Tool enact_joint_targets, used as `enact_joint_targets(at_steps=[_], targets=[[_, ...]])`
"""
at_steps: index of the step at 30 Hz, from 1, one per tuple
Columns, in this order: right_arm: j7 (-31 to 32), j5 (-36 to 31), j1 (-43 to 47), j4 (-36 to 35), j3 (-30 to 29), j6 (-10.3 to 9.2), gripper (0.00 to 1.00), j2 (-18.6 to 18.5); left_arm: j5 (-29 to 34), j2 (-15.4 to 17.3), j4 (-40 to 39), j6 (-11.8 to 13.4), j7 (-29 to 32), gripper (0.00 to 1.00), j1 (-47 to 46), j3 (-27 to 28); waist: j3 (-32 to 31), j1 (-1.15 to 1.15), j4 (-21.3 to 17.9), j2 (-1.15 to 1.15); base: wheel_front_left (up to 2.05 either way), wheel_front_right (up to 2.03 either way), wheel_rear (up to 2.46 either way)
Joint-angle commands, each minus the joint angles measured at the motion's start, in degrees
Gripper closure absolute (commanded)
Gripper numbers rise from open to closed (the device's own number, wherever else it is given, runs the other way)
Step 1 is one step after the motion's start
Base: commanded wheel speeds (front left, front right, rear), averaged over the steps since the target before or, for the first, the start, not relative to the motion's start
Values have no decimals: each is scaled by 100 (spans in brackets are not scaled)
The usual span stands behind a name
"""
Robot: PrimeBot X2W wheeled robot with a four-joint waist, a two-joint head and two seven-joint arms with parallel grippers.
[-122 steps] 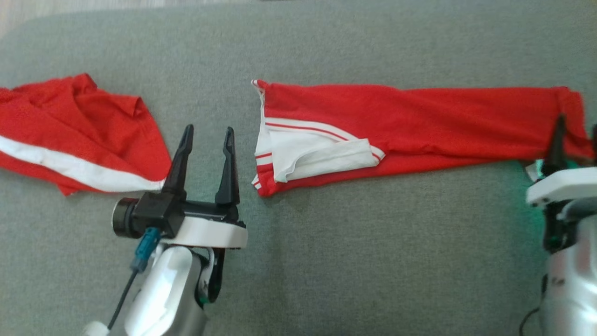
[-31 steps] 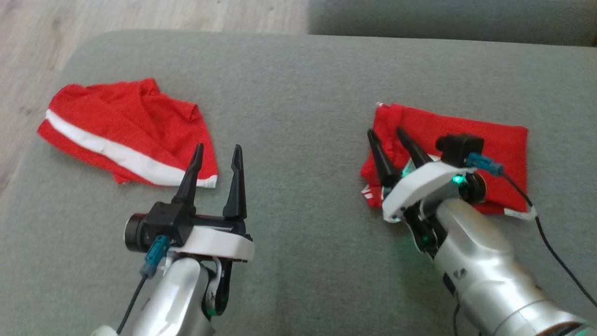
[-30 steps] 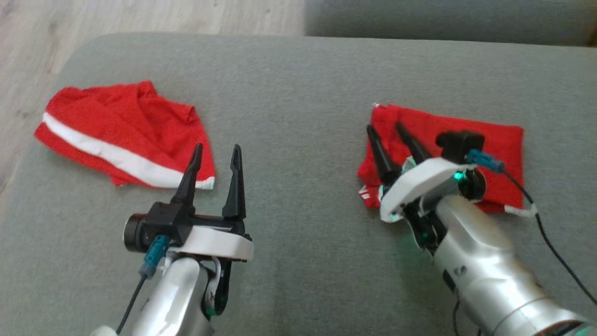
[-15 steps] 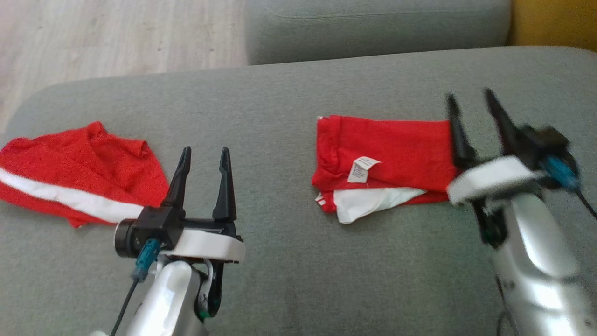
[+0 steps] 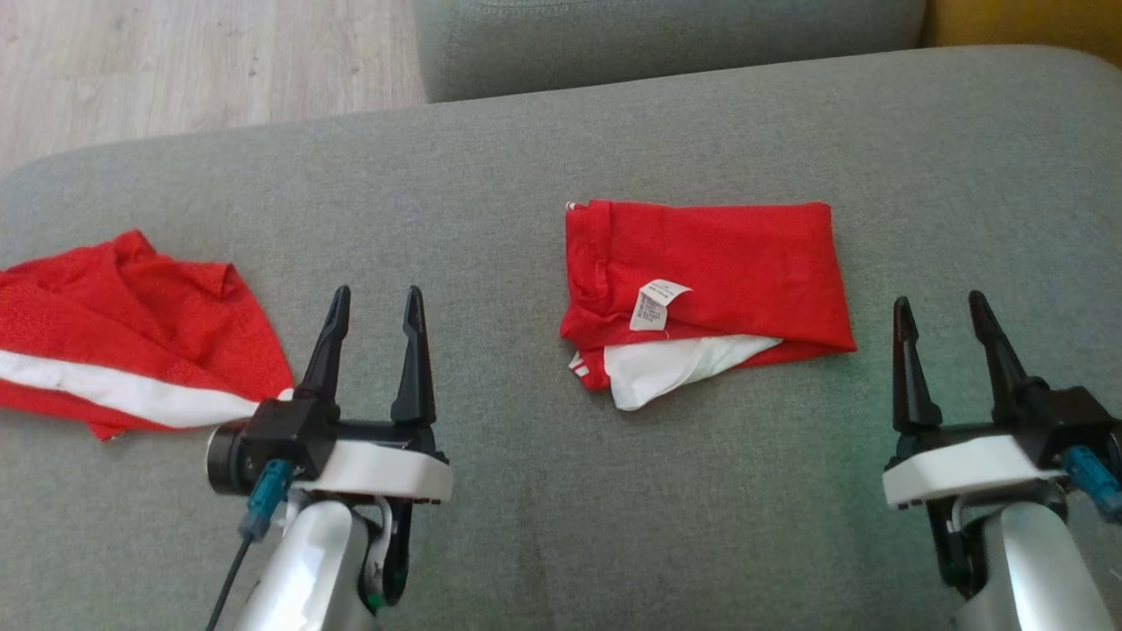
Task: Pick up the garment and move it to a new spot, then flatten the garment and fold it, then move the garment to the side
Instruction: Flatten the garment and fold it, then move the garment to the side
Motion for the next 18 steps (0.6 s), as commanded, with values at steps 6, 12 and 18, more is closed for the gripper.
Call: enact_joint_targets(at_steps=[6, 12, 18], targets=[[-8, -103, -564, 30, 111, -4, 0, 10, 61, 26, -220, -22, -29, 0, -321, 101, 258, 0, 139, 0, 0, 0, 0], [224, 74, -1087, 676, 35, -4, 0, 12, 51, 26, -212, -16, -29, 0, -459, 20, 613, 0, 328, 0, 0, 0, 0], [574, 334, -1726, 1775, -240, -4, 0, 13, 24, 26, -204, -13, -29, 0, -613, -92, 945, 0, 575, 0, 0, 0, 0]])
